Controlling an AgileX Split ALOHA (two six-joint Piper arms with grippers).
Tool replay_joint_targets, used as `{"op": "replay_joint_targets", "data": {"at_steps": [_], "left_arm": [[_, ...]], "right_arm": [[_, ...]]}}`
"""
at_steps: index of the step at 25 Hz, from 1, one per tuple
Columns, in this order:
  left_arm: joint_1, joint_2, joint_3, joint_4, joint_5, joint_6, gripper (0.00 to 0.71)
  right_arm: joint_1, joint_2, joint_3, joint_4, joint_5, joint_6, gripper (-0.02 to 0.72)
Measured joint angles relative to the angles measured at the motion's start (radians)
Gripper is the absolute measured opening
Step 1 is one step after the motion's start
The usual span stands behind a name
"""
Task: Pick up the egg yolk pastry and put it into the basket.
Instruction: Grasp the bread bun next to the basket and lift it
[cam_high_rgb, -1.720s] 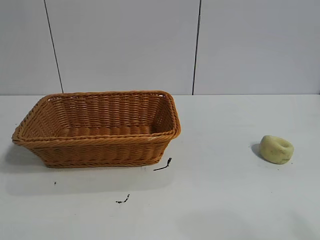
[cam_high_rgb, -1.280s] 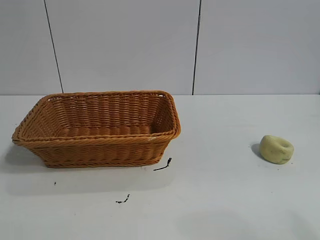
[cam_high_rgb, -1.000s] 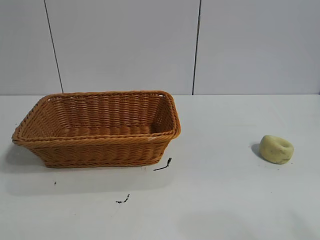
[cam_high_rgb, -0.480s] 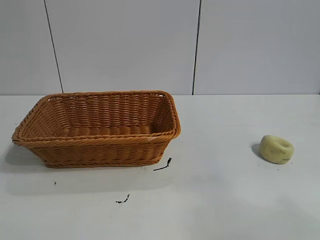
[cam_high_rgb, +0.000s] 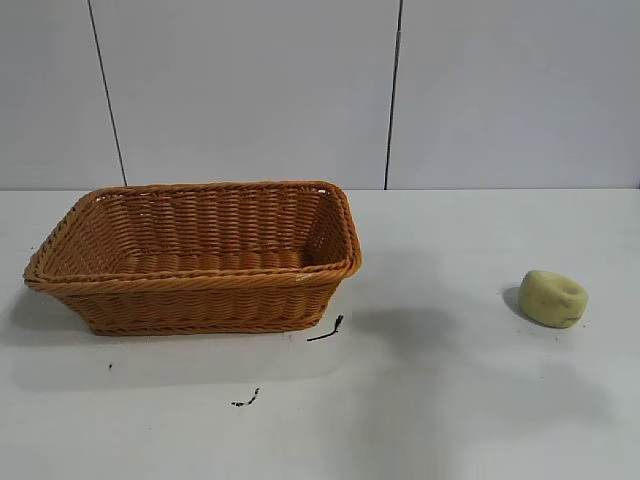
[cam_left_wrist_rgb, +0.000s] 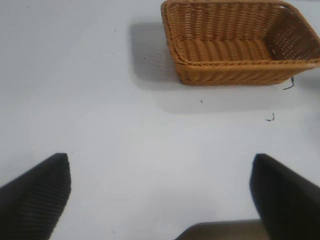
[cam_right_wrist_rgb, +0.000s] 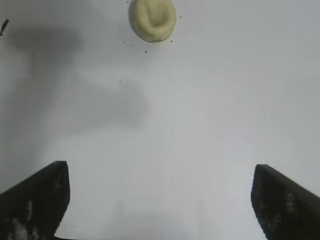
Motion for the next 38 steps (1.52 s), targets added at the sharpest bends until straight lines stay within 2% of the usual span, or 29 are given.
{"op": "replay_joint_targets", "data": {"at_steps": [8,11,15,29,35,38], "left_arm": [[0.0,0.0,0.0,0.0,0.0,0.0,0.695],[0.0,0.0,0.0,0.0,0.0,0.0,0.695],[0.0,0.0,0.0,0.0,0.0,0.0,0.695],[0.0,0.0,0.0,0.0,0.0,0.0,0.695],[0.0,0.0,0.0,0.0,0.0,0.0,0.695],[0.0,0.0,0.0,0.0,0.0,0.0,0.695]], "right_arm": [[0.0,0.277,-0.181,0.007,-0.032,-0.034,0.686],[0.004,0.351,-0.212,0.034,-0.045,-0.043,0.686],[0.028,0.392,-0.219,0.059,-0.056,-0.068,0.686],[0.046,0.541,-0.22,0.09,-0.208,-0.074,0.686],[0.046,0.607,-0.22,0.096,-0.209,-0.077,0.683],[0.046,0.609,-0.22,0.096,-0.214,-0.078,0.647]]}}
